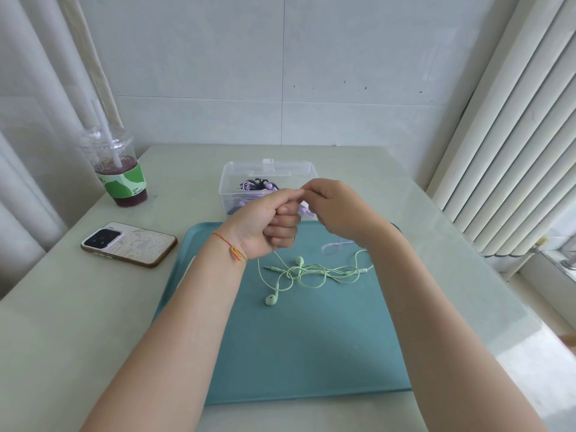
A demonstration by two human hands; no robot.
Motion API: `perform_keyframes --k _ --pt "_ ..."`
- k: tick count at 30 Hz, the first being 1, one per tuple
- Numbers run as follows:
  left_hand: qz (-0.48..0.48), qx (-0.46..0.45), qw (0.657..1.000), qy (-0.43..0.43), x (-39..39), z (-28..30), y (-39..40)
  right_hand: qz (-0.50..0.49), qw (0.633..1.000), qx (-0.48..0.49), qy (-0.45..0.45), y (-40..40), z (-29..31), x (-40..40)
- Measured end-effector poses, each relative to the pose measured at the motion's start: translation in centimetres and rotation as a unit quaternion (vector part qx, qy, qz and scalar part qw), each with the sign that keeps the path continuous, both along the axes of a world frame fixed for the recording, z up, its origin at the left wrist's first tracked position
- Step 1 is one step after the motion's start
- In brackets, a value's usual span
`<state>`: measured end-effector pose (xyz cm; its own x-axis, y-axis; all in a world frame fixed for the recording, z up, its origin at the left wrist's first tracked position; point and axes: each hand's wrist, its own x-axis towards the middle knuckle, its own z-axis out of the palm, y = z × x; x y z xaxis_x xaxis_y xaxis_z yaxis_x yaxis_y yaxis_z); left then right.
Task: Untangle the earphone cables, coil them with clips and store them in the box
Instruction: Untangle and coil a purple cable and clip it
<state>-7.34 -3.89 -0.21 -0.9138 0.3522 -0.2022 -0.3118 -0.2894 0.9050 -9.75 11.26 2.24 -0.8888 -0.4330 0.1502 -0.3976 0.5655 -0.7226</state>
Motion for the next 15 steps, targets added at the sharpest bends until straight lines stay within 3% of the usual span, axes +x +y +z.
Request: perform_keyframes --k 4,8,15 --pt "-0.047 0.173 0.984 0.014 -0.1 0.1 -0.3 0.013 1.000 -0.015 -0.009 -0.6 -0.4 0.2" --pt "-0.061 0.323 0.944 0.038 -0.6 -0.1 -1.0 0.037 0.998 0.041 -0.037 -1.2 -0.6 0.7" --pt "0.134 0.325 0.935 0.054 -0.9 0.1 -0.5 0.070 0.988 0.078 -0.110 -1.5 -0.5 1.5"
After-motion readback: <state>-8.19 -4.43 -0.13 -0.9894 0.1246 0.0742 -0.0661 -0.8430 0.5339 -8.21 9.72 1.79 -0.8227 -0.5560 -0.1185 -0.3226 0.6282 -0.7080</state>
